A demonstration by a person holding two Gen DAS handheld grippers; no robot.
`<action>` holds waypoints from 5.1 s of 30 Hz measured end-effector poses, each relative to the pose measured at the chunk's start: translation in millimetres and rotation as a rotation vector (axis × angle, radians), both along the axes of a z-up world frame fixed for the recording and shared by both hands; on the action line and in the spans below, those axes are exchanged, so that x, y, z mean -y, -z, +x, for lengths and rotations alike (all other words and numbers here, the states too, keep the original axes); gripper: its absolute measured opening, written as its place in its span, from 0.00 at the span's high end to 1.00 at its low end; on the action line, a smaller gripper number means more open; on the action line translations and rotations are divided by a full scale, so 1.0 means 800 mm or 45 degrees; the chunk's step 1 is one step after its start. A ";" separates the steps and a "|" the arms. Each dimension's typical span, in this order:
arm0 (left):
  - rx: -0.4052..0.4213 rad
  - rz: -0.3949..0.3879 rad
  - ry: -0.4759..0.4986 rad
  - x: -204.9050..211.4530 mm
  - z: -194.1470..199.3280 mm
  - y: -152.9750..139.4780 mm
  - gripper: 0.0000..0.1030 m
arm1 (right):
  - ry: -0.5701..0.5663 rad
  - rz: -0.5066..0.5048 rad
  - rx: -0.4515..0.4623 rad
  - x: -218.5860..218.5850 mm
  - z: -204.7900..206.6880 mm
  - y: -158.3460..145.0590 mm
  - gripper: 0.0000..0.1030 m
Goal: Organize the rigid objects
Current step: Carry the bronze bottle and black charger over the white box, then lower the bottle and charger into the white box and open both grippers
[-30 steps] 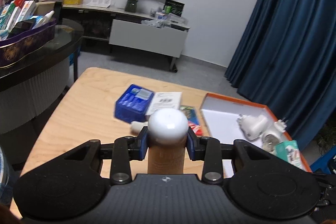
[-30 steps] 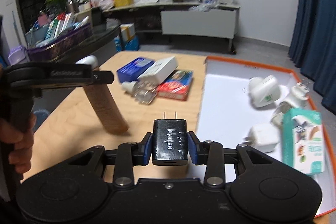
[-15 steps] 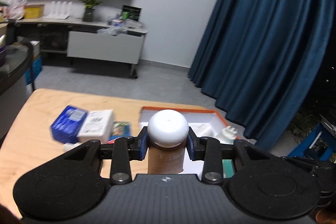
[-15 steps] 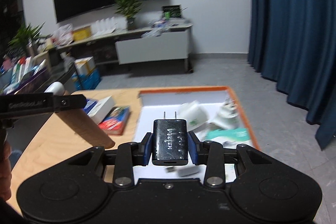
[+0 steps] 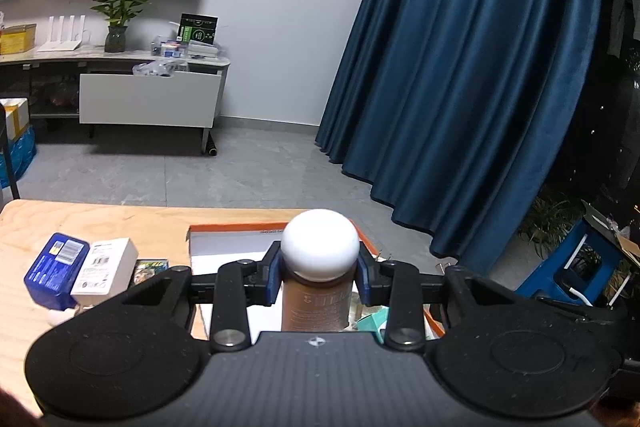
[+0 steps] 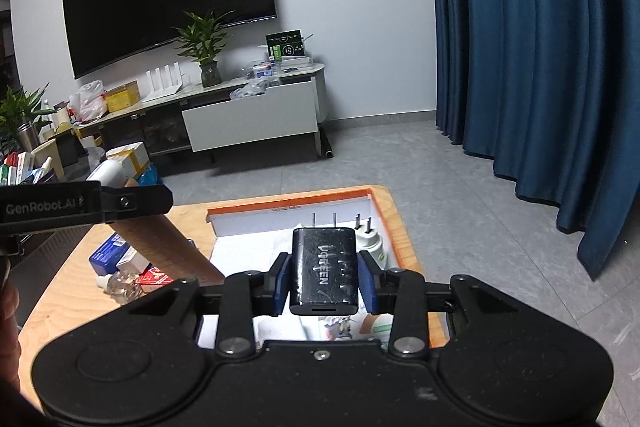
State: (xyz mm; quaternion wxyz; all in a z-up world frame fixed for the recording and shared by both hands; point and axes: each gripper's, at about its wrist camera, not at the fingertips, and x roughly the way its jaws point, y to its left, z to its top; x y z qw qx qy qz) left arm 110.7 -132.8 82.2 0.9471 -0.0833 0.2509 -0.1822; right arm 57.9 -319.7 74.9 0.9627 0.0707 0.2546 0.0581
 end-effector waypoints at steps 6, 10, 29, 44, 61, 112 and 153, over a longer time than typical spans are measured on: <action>-0.003 0.006 0.015 0.010 0.006 0.001 0.65 | 0.002 0.010 0.000 0.003 0.006 0.002 0.58; 0.000 0.016 0.019 0.016 0.005 0.000 0.65 | 0.001 0.008 0.002 0.004 0.007 0.002 0.58; -0.005 0.012 0.021 0.018 0.005 0.000 0.65 | -0.008 0.001 0.015 0.004 -0.001 0.000 0.58; -0.014 0.014 0.012 0.017 0.007 0.002 0.65 | -0.020 -0.016 0.034 0.006 -0.002 -0.008 0.58; -0.035 0.016 0.012 0.016 0.010 0.005 0.65 | -0.026 -0.025 0.043 0.007 0.000 -0.015 0.58; -0.111 0.015 0.011 0.015 0.028 0.024 0.65 | -0.070 -0.076 -0.045 -0.003 0.076 -0.004 0.58; -0.129 0.058 0.016 0.020 0.044 0.018 0.36 | 0.059 -0.028 0.134 0.038 0.012 -0.043 0.30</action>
